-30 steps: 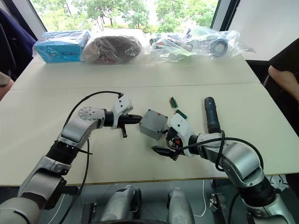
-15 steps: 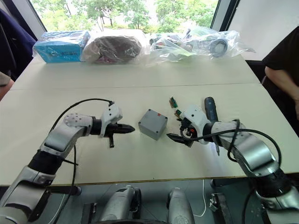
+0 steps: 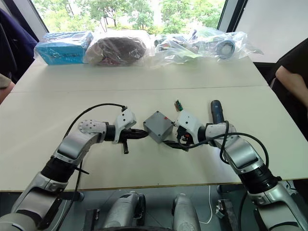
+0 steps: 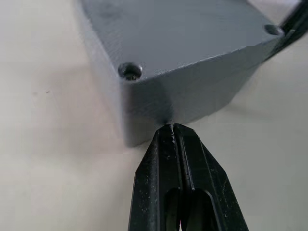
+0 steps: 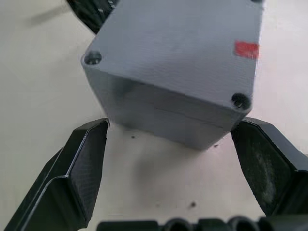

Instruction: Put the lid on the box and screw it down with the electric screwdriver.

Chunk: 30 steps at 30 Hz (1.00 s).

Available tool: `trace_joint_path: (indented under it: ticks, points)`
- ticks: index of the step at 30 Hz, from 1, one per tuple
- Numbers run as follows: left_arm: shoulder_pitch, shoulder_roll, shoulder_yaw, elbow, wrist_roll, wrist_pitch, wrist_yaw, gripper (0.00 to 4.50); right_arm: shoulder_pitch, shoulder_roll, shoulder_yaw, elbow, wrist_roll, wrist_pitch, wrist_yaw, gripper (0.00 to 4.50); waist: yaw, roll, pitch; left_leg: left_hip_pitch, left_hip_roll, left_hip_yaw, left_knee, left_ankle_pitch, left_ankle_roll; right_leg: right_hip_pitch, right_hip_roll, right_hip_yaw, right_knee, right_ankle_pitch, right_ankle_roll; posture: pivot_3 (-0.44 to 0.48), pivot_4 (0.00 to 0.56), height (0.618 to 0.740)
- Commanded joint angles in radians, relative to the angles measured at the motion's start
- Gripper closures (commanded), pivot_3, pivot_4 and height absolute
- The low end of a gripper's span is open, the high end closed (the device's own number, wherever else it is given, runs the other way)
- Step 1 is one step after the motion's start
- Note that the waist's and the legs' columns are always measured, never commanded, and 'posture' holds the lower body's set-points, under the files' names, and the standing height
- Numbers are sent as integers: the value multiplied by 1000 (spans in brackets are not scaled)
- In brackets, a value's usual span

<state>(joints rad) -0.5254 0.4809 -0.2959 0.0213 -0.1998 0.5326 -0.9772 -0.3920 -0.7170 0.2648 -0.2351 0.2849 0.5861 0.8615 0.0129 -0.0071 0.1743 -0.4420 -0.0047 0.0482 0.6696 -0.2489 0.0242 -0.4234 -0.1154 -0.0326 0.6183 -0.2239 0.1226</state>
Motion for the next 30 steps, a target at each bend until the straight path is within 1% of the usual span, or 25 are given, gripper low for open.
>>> trace_joint_path:
  ticks: [1, 9, 27, 30]
  points:
    - [-38, -4, 27, 0, -2, -30, 3, 4500, 19, 17, -30, -84, 24, 25, -7, 441, 0, 0, 0, 0, 0, 0, 0, 0, 0, 0, 0, 0, 0, 0, 0, 0, 150, 740]
    - [-68, -5, 32, 35, 3, -45, -3, 4500, 41, 51, -46, -142, 22, 83, -49, 441, -1, 0, 0, 0, 0, 0, 0, 0, 0, 0, 0, 0, 0, 0, 0, 0, 150, 740]
    - [-88, -24, 28, 45, 6, -44, 4, 4500, 66, 82, -60, -175, 19, 124, -100, 441, 0, 0, 0, 0, 0, 0, 0, 0, 0, 0, 0, 0, 0, 0, 0, 0, 150, 740]
    - [-101, -32, 29, 64, 15, -55, 14, 4500, 66, 89, -77, -189, 28, 139, -118, 441, 0, 0, 0, 0, 0, 0, 0, 0, 0, 0, 0, 0, 0, 0, 0, 0, 150, 740]
